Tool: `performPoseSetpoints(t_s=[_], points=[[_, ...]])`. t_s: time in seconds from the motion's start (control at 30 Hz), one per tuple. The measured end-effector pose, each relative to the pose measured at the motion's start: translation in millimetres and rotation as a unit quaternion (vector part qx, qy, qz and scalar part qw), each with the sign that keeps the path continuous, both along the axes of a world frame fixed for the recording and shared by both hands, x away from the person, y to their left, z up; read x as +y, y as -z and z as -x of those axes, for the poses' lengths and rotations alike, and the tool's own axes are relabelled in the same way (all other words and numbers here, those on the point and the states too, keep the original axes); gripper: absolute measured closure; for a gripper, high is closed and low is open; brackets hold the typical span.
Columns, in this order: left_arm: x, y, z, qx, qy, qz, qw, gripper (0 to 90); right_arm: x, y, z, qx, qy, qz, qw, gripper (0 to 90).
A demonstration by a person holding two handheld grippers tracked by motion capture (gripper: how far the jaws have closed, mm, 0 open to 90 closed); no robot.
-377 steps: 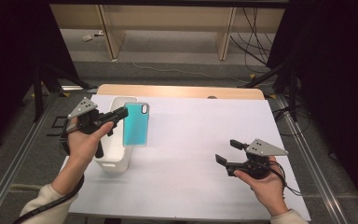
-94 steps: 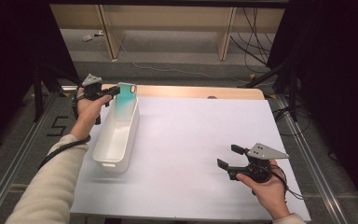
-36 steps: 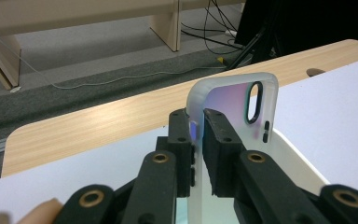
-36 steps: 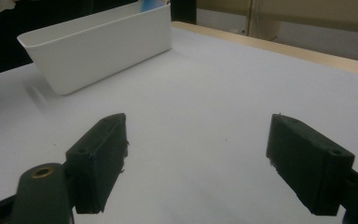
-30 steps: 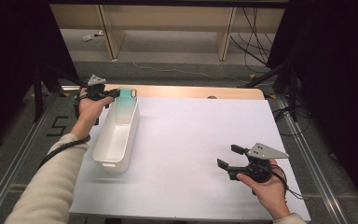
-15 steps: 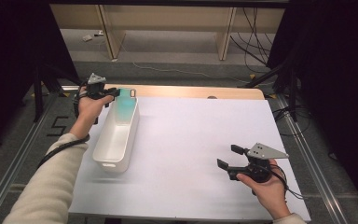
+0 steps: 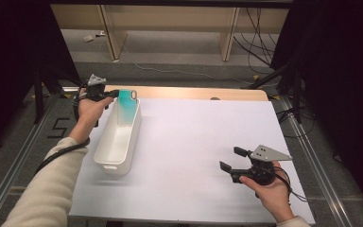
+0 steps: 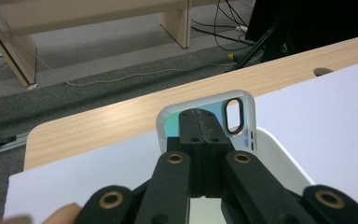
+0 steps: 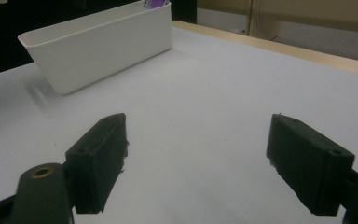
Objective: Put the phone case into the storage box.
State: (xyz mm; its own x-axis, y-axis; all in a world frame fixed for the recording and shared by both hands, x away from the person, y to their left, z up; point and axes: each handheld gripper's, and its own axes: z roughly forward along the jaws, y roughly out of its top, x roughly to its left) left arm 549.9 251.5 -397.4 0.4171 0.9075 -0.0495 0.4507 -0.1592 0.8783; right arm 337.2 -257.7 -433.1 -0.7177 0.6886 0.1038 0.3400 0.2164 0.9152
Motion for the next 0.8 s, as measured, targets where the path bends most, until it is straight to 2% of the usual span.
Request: performPoseSetpoints(t_s=[0.07,0.1,0.13,0.17,0.23,0.3,0.33,0.37,0.4,0.47,0.5,0.53,0.6,0.63,0.67,0.7,0.73,0.8], points=[[-2.3,0.5,-1.9,0.005,-0.001,-0.003,1.0000,89.6,-0.5,-0.9,0.5,0.000,0.003,0.004,1.0000,21.5],[-3.8,0.7,-2.7,0.008,-0.001,-0.004,1.0000,89.6,0.6,0.3,-0.2,-0.004,0.001,-0.006,1.0000,21.5],[-5.4,1.4,-3.7,0.011,-0.001,-0.005,0.9999,89.7,0.4,0.1,0.0,-0.003,0.002,-0.007,1.0000,21.5],[-5.3,1.6,-4.5,0.016,0.001,-0.015,0.9997,89.7,0.0,-0.6,0.6,0.002,0.002,-0.006,1.0000,21.6],[-6.7,4.1,-6.5,0.021,-0.005,-0.017,0.9996,89.6,-0.2,-0.3,0.4,0.003,0.003,-0.007,1.0000,21.5],[-7.2,6.4,-7.8,0.024,-0.006,-0.019,0.9995,89.6,-0.5,-0.4,0.7,0.003,0.002,-0.004,1.0000,21.5],[-7.5,7.4,-8.3,0.024,-0.007,-0.019,0.9995,89.7,-1.5,-0.9,0.6,-0.001,0.004,0.005,1.0000,21.5],[-7.8,8.0,-8.6,0.026,-0.009,-0.020,0.9994,89.6,-0.4,0.3,-0.2,-0.005,0.002,-0.006,1.0000,21.6],[-7.8,8.6,-9.1,0.027,-0.009,-0.020,0.9994,89.6,-2.7,-1.9,1.1,0.003,0.007,0.012,0.9999,21.5],[-7.2,9.2,-10.2,0.028,-0.011,-0.023,0.9993,89.6,-2.9,-1.8,0.9,0.004,0.006,0.011,0.9999,21.5],[-4.7,8.1,-10.2,0.035,-0.005,-0.038,0.9986,89.6,-2.8,-1.8,0.9,0.004,0.007,0.012,0.9999,21.5],[-6.7,9.3,-11.1,0.030,-0.014,-0.025,0.9991,89.6,-2.6,-1.9,1.1,0.004,0.007,0.012,0.9999,21.5],[-6.7,9.4,-12.1,0.030,-0.018,-0.023,0.9991,89.6,-2.5,-2.1,1.3,0.003,0.007,0.013,0.9999,21.6],[-3.3,7.4,-11.7,0.041,-0.010,-0.046,0.9981,89.6,-2.5,-2.1,1.2,0.003,0.007,0.013,0.9999,21.5],[-3.6,7.6,-12.0,0.039,-0.013,-0.044,0.9982,89.6,-2.6,-1.9,1.1,0.003,0.008,0.012,0.9999,21.5],[-5.6,8.7,-12.7,0.034,-0.022,-0.028,0.9988,89.6,-2.7,-1.9,1.1,0.004,0.008,0.012,0.9999,21.5],[-5.5,8.8,-13.0,0.033,-0.024,-0.027,0.9988,89.6,-2.8,-2.0,1.2,0.003,0.007,0.012,0.9999,21.5],[-2.0,7.2,-12.9,0.040,-0.018,-0.044,0.9980,89.6,-2.8,-2.2,1.4,0.003,0.007,0.012,0.9999,21.6]])
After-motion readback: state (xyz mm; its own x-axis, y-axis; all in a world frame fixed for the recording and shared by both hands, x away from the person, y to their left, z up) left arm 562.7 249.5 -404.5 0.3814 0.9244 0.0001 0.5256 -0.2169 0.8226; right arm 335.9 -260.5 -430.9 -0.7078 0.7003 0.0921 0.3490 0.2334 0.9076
